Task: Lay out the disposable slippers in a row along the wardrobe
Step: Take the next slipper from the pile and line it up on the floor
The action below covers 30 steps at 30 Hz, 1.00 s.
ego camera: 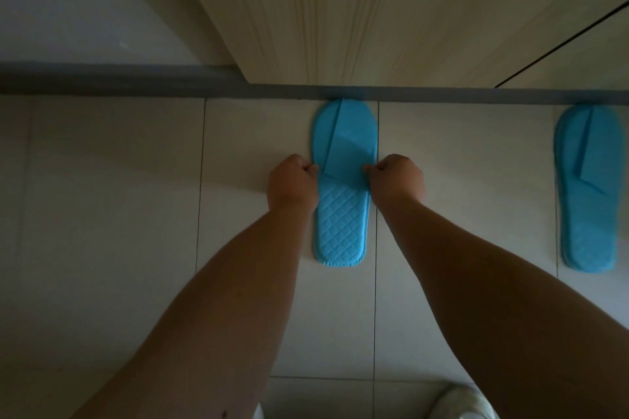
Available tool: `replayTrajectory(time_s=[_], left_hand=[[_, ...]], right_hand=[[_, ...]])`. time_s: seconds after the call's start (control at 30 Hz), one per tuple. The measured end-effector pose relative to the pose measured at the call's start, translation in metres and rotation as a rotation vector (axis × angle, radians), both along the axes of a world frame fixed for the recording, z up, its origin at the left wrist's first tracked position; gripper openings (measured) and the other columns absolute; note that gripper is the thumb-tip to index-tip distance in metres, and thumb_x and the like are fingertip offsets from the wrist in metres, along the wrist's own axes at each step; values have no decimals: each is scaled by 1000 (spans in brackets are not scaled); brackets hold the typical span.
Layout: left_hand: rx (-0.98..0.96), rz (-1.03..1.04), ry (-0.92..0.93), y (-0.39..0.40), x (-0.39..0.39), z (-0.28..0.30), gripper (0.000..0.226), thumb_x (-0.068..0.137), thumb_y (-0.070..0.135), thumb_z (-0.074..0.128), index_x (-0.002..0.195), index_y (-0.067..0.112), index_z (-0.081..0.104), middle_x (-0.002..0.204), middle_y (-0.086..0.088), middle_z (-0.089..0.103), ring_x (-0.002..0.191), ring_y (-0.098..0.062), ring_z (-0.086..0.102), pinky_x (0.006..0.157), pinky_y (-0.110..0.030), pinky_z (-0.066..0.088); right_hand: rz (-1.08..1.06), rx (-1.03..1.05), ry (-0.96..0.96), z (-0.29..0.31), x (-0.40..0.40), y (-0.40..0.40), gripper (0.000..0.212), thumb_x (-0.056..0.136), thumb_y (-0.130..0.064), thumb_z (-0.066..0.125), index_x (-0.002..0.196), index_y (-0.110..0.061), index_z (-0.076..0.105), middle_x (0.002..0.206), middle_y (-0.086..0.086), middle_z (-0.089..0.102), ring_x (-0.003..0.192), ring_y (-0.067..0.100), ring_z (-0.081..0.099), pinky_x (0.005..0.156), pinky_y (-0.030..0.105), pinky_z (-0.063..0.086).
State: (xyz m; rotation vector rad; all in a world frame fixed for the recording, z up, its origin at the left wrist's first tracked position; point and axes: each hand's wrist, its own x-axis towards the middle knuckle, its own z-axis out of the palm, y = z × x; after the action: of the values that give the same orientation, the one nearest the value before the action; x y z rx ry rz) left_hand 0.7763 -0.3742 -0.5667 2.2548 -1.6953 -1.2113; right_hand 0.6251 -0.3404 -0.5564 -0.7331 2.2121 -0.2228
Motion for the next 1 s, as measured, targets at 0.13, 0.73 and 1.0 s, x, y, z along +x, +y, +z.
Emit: replayTrajectory(time_s=[0.13,0.73,1.0], left_hand=[[8,-33,-22,-2,0,8,26,94,27,54,102,5,66,103,-15,71,100,-32,64,79,-32,46],[-182,-971,-331,72,28,273,28,95,25,42,102,4,59,102,-17,63,94,-37,58,72,-39,40],[-333,-1251,-381,68,-14,364,58,89,45,46,135,11,38,142,-14,42,132,-35,38,109,-46,28]], right_hand=[[24,32,-15,5,-1,-2,25,89,-36,60,94,-12,66,86,5,67,72,20,63,59,29,46],[403,18,219,266,12,103,42,97,-38,47,129,-13,55,129,9,57,117,28,52,96,41,44],[363,17,342,350,-13,167,66,97,-45,44,150,-13,22,157,10,27,147,29,20,119,44,18]])
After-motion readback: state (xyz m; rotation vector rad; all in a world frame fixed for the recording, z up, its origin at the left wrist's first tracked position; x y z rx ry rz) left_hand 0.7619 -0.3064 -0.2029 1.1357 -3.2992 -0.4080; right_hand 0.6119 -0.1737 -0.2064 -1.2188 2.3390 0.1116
